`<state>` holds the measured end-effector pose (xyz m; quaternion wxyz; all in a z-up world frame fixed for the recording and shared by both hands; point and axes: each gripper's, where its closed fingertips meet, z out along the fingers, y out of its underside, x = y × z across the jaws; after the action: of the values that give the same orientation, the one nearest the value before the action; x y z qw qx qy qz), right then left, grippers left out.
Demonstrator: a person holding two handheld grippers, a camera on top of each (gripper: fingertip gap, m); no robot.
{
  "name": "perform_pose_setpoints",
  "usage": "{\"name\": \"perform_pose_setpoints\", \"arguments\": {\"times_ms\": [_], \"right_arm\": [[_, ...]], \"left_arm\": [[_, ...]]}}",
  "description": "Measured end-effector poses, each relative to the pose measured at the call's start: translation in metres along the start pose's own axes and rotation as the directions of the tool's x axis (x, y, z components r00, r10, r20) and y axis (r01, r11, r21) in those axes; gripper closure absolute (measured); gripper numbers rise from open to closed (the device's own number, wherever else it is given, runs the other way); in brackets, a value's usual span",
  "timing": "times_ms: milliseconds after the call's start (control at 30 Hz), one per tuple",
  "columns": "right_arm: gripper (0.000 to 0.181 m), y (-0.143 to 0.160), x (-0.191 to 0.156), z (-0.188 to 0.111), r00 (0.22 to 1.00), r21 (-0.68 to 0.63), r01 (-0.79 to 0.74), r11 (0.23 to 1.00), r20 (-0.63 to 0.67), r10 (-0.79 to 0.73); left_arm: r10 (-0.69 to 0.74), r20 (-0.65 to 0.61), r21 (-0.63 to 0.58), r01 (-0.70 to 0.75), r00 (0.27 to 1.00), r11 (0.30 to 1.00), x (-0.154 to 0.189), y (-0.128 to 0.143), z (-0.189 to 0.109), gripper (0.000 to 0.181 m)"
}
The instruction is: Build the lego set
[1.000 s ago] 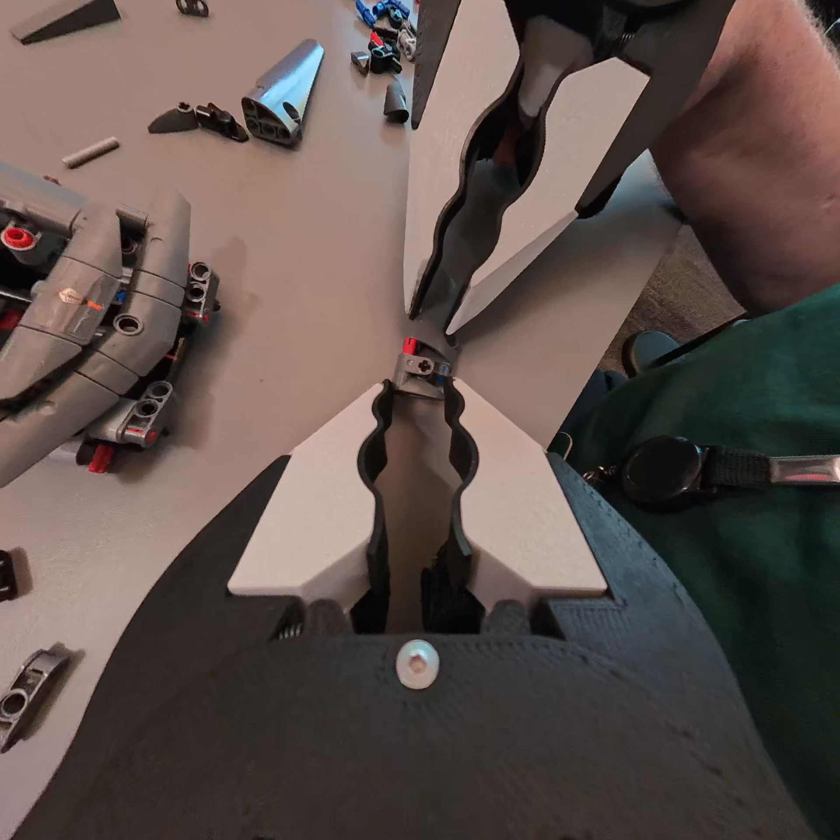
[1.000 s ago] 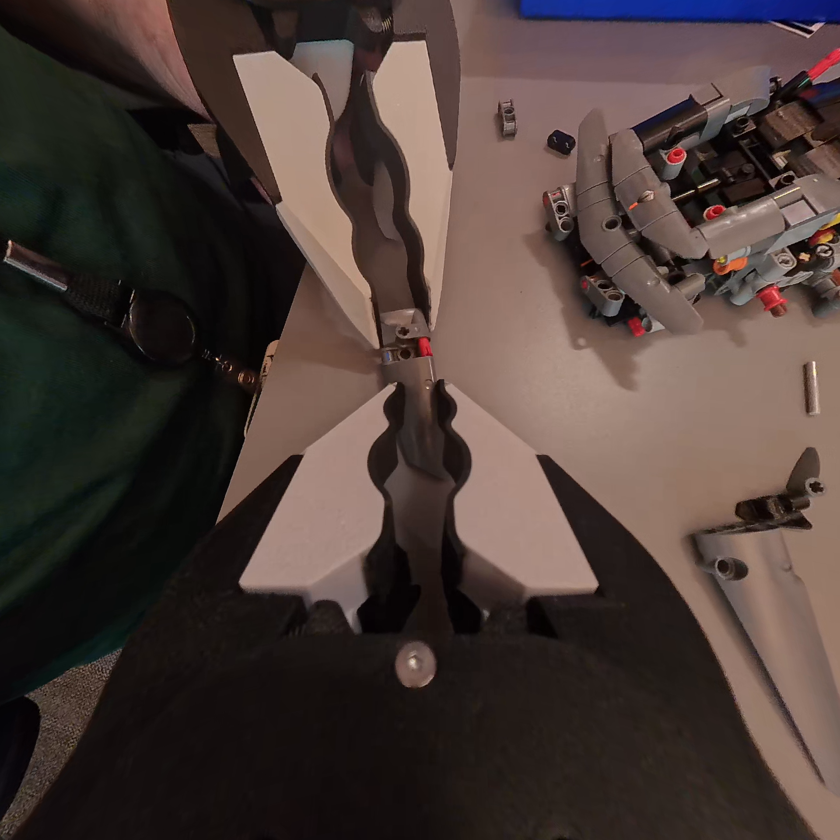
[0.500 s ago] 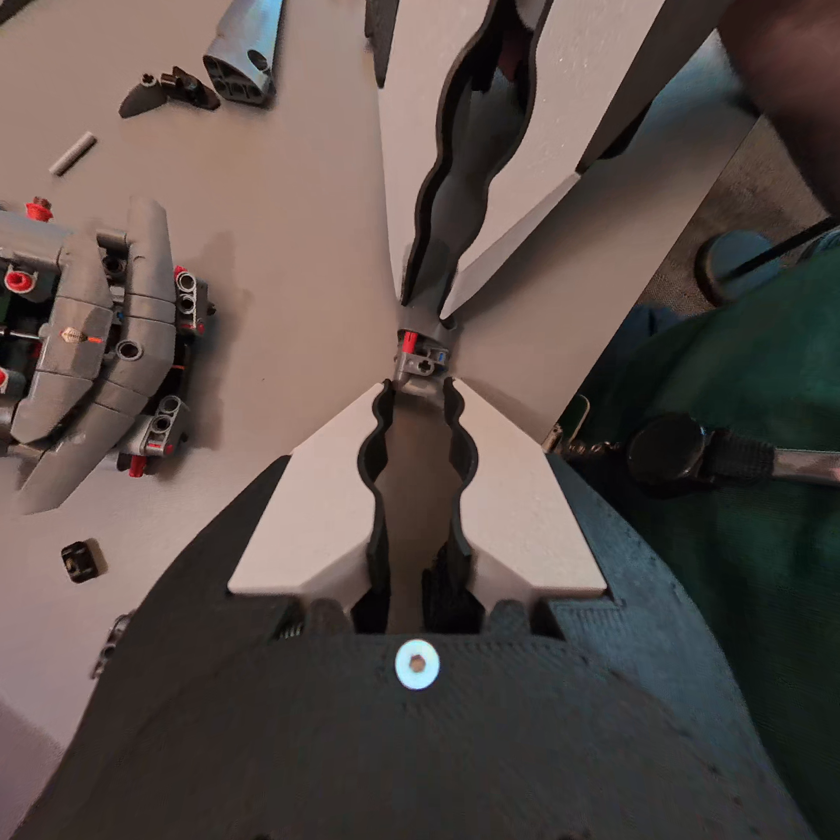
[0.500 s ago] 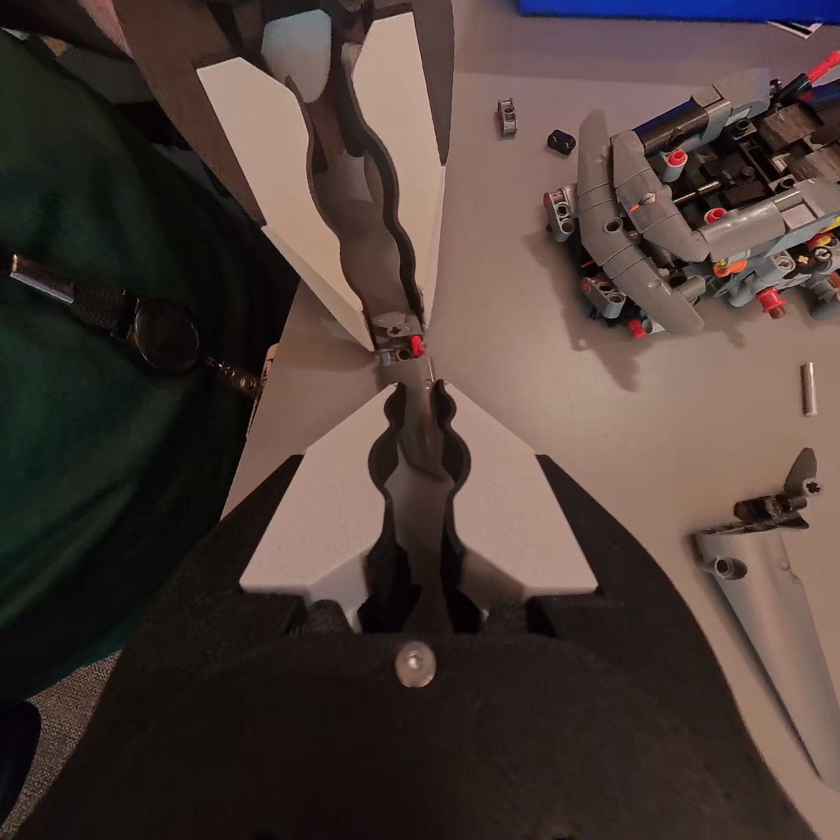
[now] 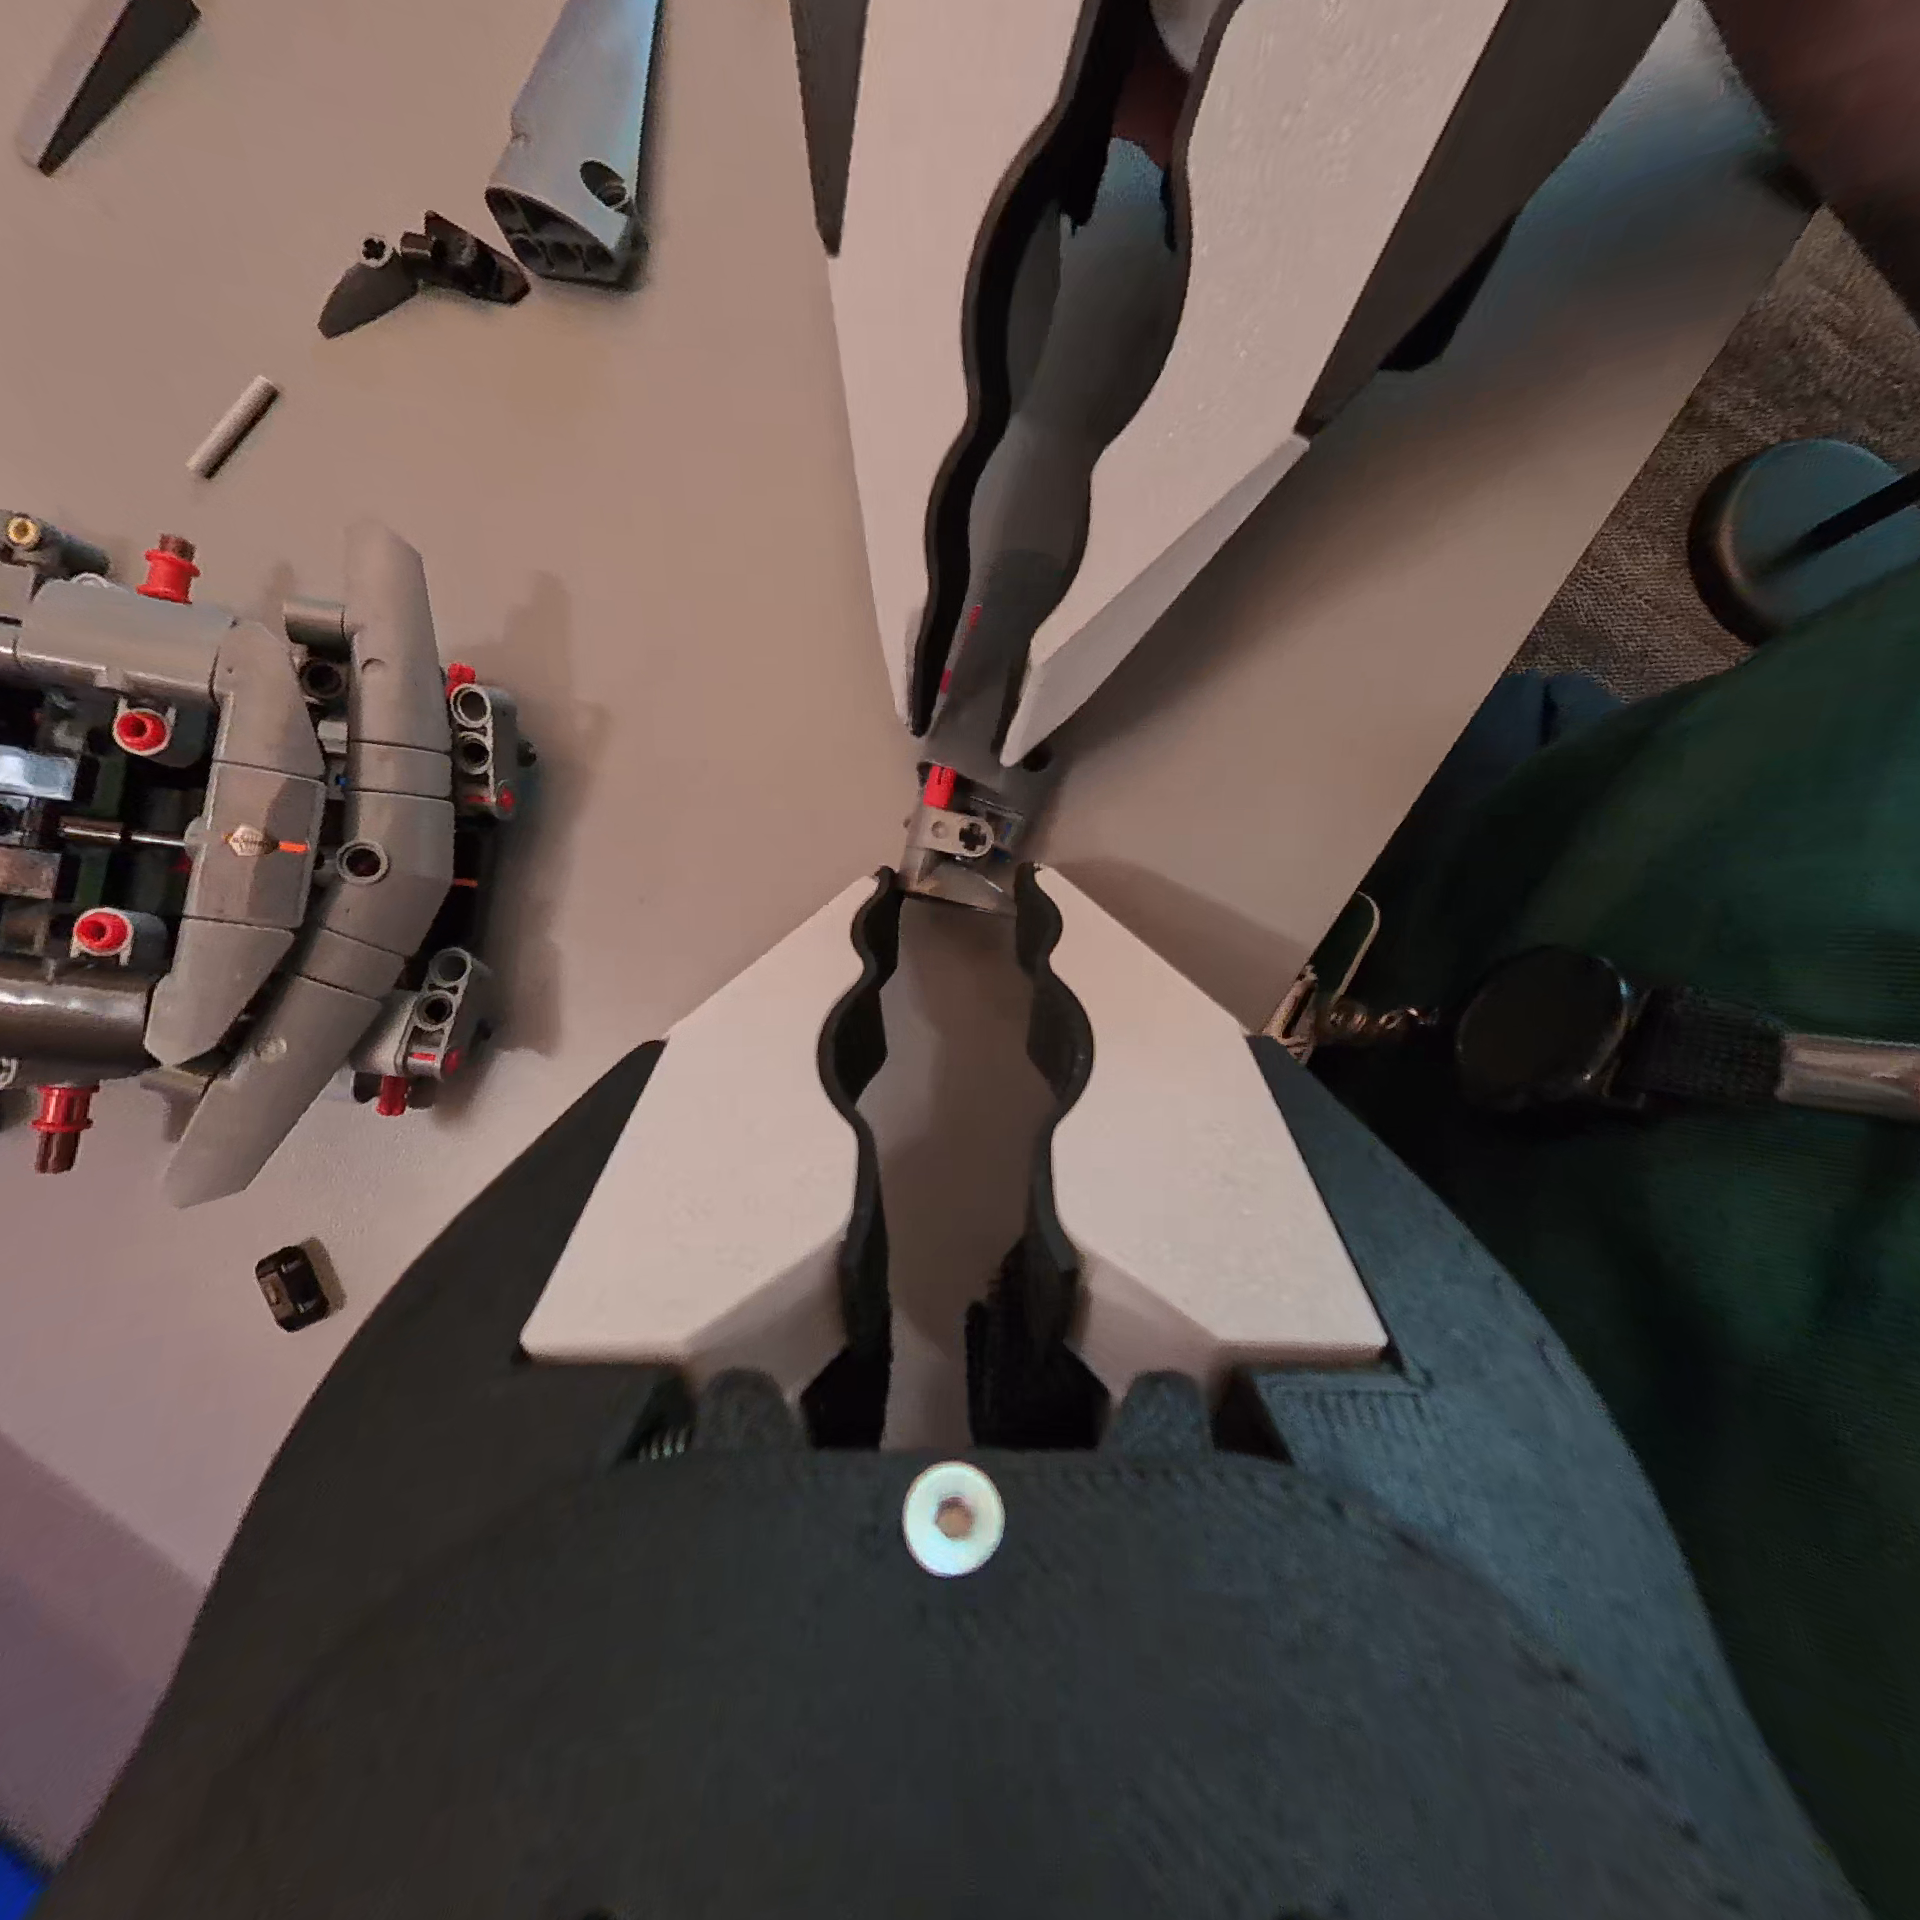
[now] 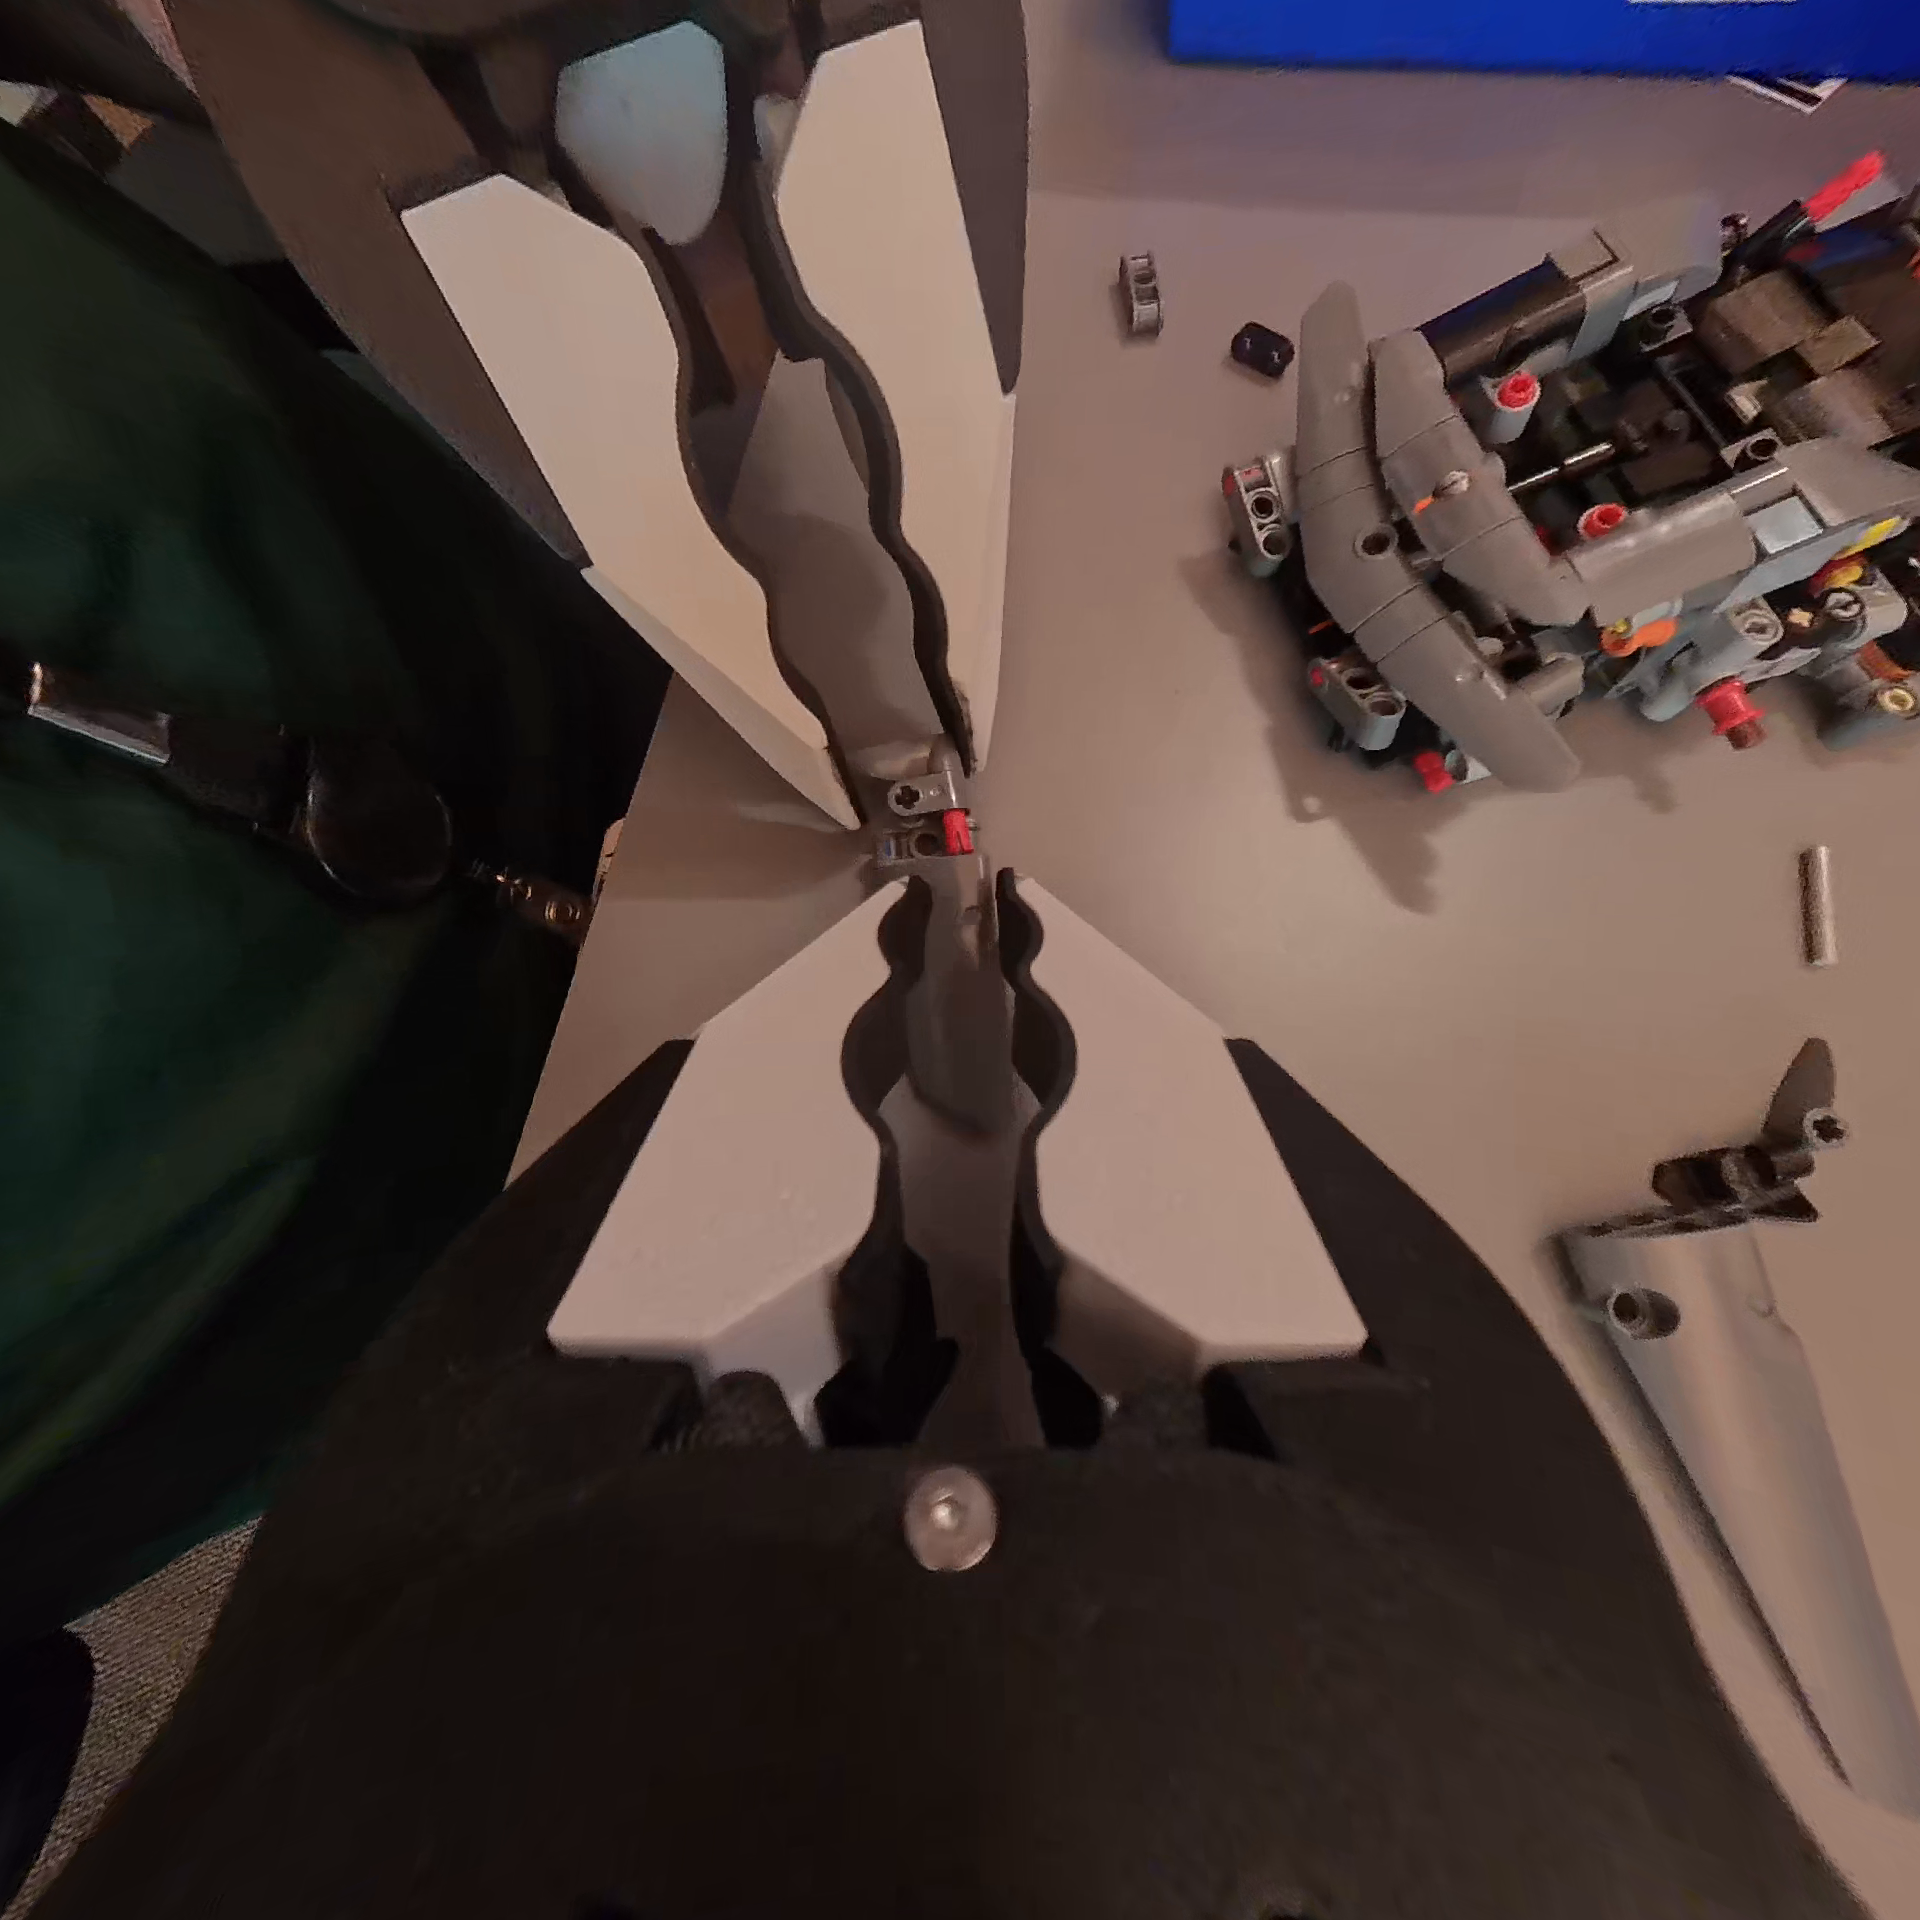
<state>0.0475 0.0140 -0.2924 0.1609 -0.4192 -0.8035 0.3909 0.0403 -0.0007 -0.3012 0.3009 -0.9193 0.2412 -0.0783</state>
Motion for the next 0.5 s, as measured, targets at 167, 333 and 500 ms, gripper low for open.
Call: {"name": "perform_pose_setpoints", "arguments": {"times_ms": [167,333,500], "right_arm": [[0.172,-0.0004,-0.0011,0.0005,1.000,0.008,0.003,1.000,-0.003,-0.003],[0.173,-0.0020,-0.0029,0.0027,1.000,0.013,0.009,1.000,0.002,-0.009],[0.172,-0.0018,-0.0033,0.0029,1.000,0.026,-0.004,1.000,0.012,0.003]], "left_arm": [[0.021,0.014,-0.041,-0.020,1.000,0.999,-0.0016,0.0021,0.0011,0.161],[0.045,0.010,-0.092,-0.044,0.999,0.995,-0.0007,0.0059,0.0014,0.161],[0.053,-0.001,-0.126,-0.053,0.999,0.991,0.0001,0.0074,0.0015,0.161]]}}
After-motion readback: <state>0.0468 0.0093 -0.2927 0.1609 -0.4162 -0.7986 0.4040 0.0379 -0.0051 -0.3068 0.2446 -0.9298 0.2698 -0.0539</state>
